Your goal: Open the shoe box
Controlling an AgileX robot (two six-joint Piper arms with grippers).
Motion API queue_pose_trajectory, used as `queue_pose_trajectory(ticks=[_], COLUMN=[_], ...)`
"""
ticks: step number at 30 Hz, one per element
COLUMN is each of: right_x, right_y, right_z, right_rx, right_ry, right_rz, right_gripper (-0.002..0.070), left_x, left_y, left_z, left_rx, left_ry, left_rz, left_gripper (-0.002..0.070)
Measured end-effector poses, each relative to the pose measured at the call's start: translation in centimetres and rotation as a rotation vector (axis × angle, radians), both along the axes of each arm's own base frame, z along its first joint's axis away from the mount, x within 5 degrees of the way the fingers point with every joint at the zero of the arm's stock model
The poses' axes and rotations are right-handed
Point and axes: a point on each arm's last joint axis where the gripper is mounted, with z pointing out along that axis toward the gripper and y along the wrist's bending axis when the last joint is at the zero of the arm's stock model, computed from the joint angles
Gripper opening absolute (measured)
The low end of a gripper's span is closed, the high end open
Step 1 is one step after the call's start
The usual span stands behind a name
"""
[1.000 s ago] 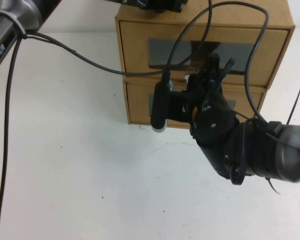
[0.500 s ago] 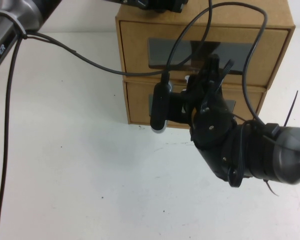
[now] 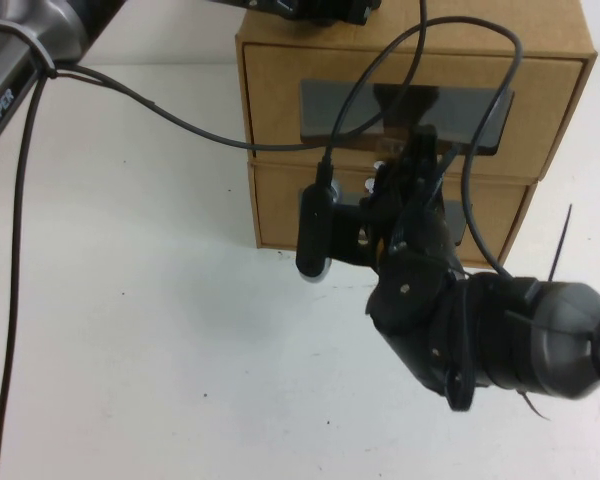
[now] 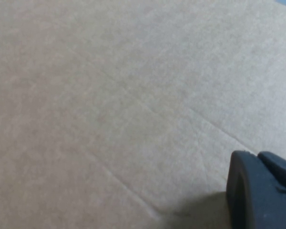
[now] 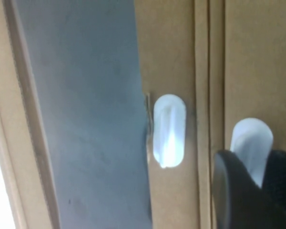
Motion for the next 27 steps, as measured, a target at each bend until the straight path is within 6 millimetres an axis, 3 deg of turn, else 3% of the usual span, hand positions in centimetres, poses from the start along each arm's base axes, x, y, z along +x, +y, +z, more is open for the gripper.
queue_pose_trajectory(ticks=[3, 5, 8, 13, 19, 23, 27], right_x=[-0.8, -1.7, -3.0, -4.8, -5.0, -4.5, -3.4], right_y=[-0.4, -0.8, -1.1, -0.6, -0.7, -0.9, -1.1], right_z=[0.0, -1.0, -2.1, -1.1, -0.7, -0.4, 0.4], right_rx=[0.015, 0.048, 0.074, 0.111, 0.142, 0.125, 0.135], right_ry=[0.001, 0.067, 0.129, 0.122, 0.091, 0.085, 0.078], right_rz=[0.003, -0.005, -0.006, 0.026, -0.003, -0.007, -0.006], right_gripper=[0.0094, 0.0034, -0.0002, -0.0016, -0.0015, 0.0046, 0.0190], left_x=[-0.1, -0.1, 0.0, 0.0, 0.0, 0.0, 0.0], left_y=[-0.1, -0.1, 0.0, 0.0, 0.0, 0.0, 0.0], left_z=[-0.1, -0.1, -0.1, -0.1, -0.1, -0.1, -0.1], left_rx=[0.000, 0.001, 0.002, 0.003, 0.004, 0.004, 0.004], left_ry=[0.006, 0.006, 0.006, 0.005, 0.006, 0.006, 0.006], left_rz=[-0.007, -0.006, -0.004, -0.004, -0.005, -0.005, -0.005], left_gripper=[-0.0007, -0.0007, -0.0007, -0.0007, -0.0007, -0.0007, -0.0007])
